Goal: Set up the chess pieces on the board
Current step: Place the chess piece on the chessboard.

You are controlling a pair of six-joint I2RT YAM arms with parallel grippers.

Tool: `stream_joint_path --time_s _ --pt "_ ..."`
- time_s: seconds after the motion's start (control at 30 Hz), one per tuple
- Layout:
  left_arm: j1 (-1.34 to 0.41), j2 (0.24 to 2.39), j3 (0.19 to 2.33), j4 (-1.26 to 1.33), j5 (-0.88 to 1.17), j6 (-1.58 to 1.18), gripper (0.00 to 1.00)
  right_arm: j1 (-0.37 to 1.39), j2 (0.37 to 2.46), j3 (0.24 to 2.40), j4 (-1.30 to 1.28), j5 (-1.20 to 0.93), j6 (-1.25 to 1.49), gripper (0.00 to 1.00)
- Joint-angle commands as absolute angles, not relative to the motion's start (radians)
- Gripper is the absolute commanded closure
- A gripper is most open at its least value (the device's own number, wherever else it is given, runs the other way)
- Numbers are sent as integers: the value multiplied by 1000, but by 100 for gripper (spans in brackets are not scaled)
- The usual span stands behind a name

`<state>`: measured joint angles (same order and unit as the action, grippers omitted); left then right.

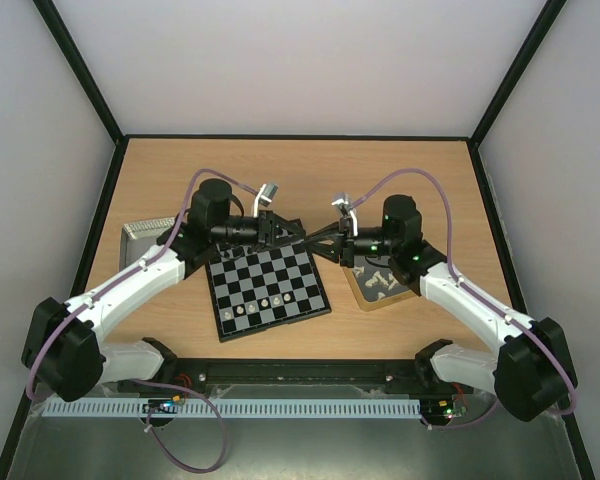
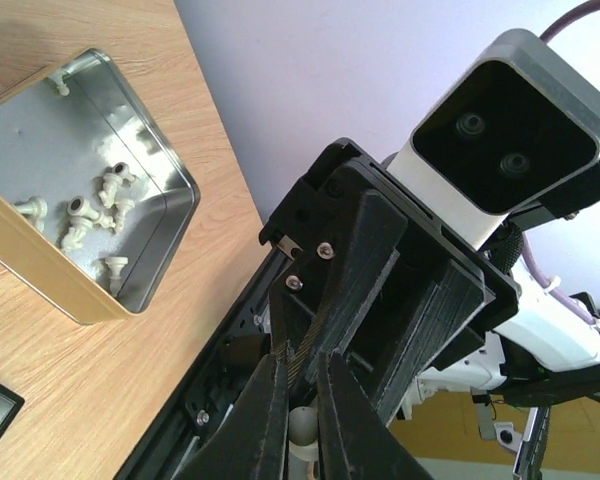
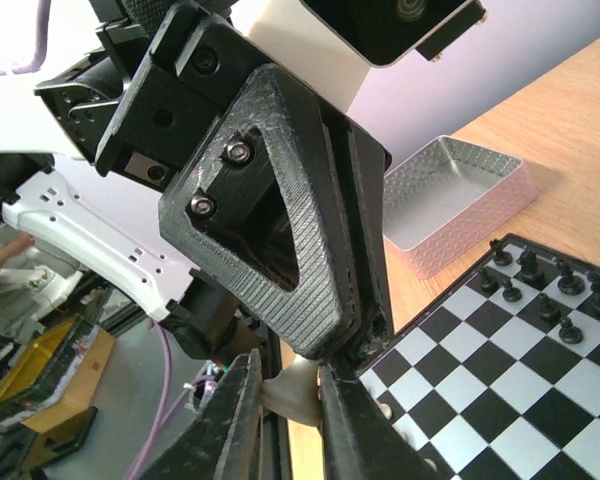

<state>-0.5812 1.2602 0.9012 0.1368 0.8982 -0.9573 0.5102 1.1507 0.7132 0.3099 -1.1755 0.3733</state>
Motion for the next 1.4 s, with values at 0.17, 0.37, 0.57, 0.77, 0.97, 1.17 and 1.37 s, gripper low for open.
stream_joint_path --time_s 0.17,0.37,0.57,0.77,0.97,1.17,1.37 --pt "-581 1240 894 -3 721 -816 98 515 1116 726 236 -1054 410 46" --pt "-681 1195 860 -132 234 -614 98 514 1039 687 178 -631 522 39" --pt "-904 1297 838 -164 -97 -545 98 514 1066 687 41 -119 674 40" --pt "-1009 1423 830 -160 -194 -526 98 513 1068 628 61 -48 771 40" --pt "-1029 1500 823 -132 -203 -510 98 511 1086 618 38 -28 789 40" --pt "-1028 1572 815 -98 -196 -506 98 508 1099 618 32 -19 794 40" --pt "-1028 1604 815 -63 -170 -506 98 505 1110 621 25 -17 796 40"
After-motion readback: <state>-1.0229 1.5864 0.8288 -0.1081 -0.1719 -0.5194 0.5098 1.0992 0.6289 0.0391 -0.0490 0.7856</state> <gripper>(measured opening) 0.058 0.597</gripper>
